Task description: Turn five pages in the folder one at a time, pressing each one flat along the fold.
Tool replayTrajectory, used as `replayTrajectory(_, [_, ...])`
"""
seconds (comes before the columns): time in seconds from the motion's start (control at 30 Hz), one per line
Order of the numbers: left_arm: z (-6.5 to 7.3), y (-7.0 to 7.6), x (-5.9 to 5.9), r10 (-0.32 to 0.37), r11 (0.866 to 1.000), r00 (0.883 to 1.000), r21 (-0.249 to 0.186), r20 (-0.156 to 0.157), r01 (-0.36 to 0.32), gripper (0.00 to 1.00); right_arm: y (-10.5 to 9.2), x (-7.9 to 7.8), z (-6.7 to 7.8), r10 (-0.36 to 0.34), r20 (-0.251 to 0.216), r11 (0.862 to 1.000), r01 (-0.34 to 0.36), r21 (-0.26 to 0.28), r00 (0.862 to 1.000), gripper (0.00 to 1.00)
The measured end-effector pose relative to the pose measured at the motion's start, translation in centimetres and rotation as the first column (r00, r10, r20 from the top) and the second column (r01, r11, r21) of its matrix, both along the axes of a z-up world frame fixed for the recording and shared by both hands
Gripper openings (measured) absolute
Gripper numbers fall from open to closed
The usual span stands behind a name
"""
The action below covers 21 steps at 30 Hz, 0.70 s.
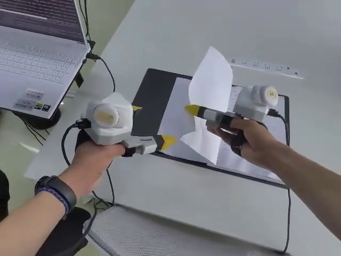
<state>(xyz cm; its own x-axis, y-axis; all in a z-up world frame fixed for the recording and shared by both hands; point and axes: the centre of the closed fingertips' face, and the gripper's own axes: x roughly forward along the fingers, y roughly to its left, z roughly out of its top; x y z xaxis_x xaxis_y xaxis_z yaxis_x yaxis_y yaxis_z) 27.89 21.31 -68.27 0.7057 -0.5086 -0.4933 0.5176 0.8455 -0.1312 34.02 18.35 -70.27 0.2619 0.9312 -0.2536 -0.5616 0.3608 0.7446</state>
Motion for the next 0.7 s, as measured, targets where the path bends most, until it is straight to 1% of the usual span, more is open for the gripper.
replayTrajectory(0.17, [-0.1, 0.6, -0.5, 0.002, 1.000, 1.000, 0.001, -0.004, -0.002, 0.76, 1.6, -0.4, -1.6, 0.021, -0.032, 1.000, -0.021, -0.022, 0.999, 0.00])
replayTrajectory(0.27, [-0.4, 0.8, -0.6, 0.011, 1.000, 1.000, -0.006, -0.009, -0.011, 0.76, 2.3, -0.5, -3.2, 0.021, -0.061, 0.998, -0.024, -0.050, 0.998, 0.00])
replayTrajectory(0.33, [-0.6, 0.9, -0.8, 0.013, 1.000, 1.000, -0.009, -0.016, -0.013, 0.77, 2.6, -0.4, -3.9, 0.020, -0.078, 0.998, -0.024, -0.053, 0.997, 0.00])
replayTrajectory(0.4, [-0.9, 0.9, -0.9, 0.013, 1.000, 1.000, -0.010, -0.024, -0.013, 0.77, 2.9, -0.5, -4.4, 0.016, -0.104, 0.998, -0.022, -0.055, 0.994, 0.00])
replayTrajectory(0.63, [-1.3, 1.0, -1.4, 0.022, 0.999, 0.999, -0.022, -0.041, -0.023, 0.77, 3.5, -0.8, -5.9, 0.013, -0.131, 0.996, -0.025, -0.088, 0.991, 0.00])
replayTrajectory(0.7, [-1.4, 0.9, -1.5, 0.020, 1.000, 0.999, -0.020, -0.043, -0.021, 0.77, 3.5, -0.3, -6.8, 0.009, -0.144, 0.995, -0.023, -0.100, 0.990, 0.00])
